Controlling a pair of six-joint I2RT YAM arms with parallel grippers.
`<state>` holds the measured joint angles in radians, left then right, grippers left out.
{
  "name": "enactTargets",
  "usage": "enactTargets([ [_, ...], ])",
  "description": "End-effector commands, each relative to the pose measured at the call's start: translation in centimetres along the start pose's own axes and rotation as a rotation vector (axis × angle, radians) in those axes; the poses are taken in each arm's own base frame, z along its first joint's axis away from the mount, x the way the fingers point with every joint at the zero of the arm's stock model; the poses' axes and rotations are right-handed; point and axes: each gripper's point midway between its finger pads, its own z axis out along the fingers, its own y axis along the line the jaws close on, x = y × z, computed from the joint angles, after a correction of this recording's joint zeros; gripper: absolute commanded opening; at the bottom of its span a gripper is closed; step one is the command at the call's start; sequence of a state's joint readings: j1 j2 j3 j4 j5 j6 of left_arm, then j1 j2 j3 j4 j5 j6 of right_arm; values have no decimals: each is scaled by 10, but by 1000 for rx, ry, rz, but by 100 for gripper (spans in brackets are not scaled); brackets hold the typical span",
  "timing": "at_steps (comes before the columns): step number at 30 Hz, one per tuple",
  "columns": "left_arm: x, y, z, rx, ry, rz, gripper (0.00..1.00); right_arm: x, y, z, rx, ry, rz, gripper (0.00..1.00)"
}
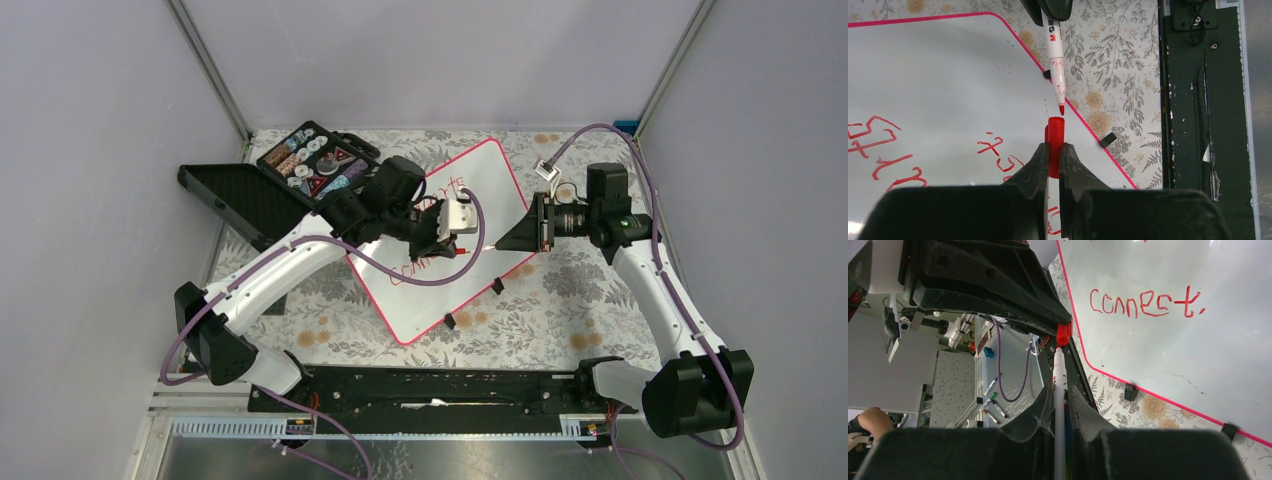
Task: Write a sentence on the whiteboard
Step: Insert the whiteboard marker without the cap into the pen cap.
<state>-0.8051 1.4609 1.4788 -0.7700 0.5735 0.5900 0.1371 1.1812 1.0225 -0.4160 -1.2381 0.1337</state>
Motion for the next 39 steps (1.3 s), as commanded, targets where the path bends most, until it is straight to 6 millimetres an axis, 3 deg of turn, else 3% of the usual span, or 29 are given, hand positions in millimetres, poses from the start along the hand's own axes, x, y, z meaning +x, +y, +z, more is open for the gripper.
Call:
enactTargets([
  [1, -29, -6, -12, 8, -82, 46, 0, -5, 5, 2, -5, 4, -31, 0],
  [13, -34, -11, -9, 36, -94, 45, 0, -3, 2, 5, 3, 12, -29, 0],
  [29, -44, -2, 9, 28, -116, -64, 0, -6, -1, 13, 28, 13, -57, 0],
  [39, -69, 8, 9, 10, -171, -99, 0, 1, -12, 25, 4, 7, -28, 0],
])
